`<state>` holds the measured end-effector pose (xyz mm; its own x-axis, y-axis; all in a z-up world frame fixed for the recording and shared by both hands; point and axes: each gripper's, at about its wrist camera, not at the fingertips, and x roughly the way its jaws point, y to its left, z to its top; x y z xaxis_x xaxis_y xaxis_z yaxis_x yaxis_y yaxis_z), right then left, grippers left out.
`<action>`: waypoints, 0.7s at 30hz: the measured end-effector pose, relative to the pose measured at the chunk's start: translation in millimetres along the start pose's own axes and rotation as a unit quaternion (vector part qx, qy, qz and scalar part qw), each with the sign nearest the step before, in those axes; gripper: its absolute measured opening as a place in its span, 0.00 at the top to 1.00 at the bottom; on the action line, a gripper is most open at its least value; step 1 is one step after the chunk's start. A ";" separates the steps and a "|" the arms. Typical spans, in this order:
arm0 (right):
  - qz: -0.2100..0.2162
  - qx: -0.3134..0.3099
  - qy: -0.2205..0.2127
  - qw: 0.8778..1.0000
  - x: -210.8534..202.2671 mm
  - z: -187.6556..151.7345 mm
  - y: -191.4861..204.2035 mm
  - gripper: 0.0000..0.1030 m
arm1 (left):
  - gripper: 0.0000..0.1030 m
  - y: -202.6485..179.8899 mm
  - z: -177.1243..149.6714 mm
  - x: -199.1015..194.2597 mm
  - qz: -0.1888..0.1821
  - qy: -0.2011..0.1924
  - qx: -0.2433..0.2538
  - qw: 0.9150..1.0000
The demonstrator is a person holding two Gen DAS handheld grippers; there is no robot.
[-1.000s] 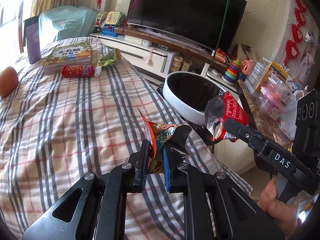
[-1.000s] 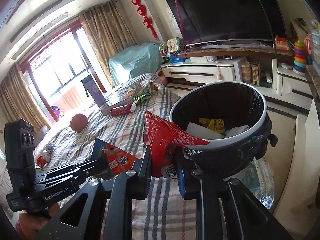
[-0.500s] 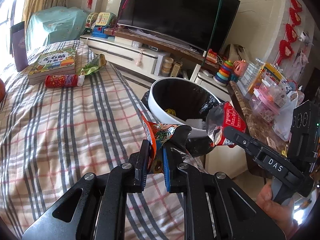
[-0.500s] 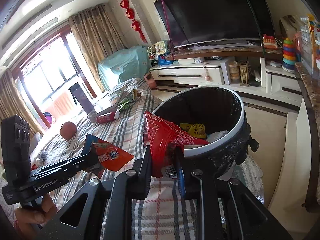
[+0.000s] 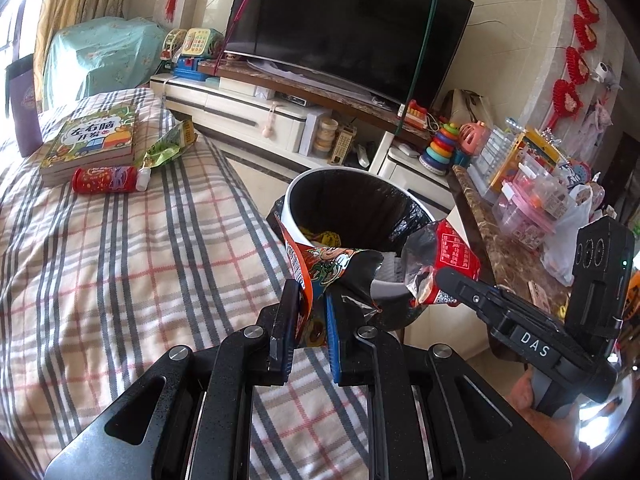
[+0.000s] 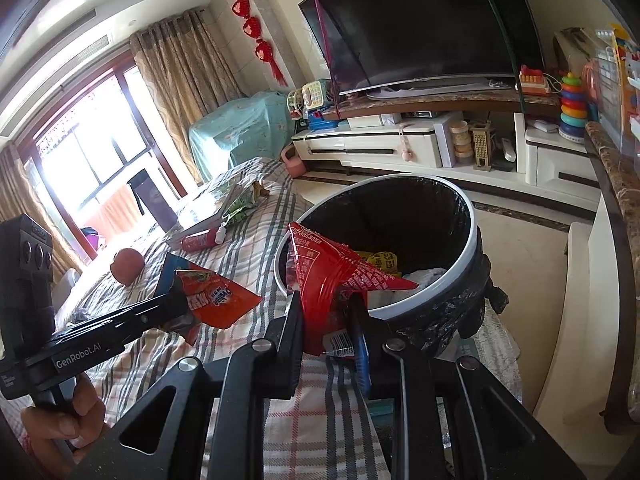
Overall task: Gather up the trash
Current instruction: 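Carry the orange bag and red bag over the black bin with both tools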
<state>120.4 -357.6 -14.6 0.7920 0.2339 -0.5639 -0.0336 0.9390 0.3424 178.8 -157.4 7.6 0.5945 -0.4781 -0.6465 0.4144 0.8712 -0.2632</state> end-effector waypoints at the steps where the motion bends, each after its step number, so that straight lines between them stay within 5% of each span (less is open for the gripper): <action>1: 0.000 0.001 0.000 1.000 0.3 0.5 -0.7 0.79 | 0.88 -1.0 1.4 0.8 0.000 -0.001 0.001 1.000; 21: -0.021 -0.017 -0.003 1.000 9.2 31.7 -14.7 0.79 | 0.88 -27.3 33.8 25.7 -0.002 -0.004 0.029 1.000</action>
<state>147.5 -377.2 -1.0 0.7962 0.1926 -0.5735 -0.0208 0.9561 0.2922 206.1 -197.2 22.3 0.5978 -0.4818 -0.6407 0.4553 0.8619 -0.2234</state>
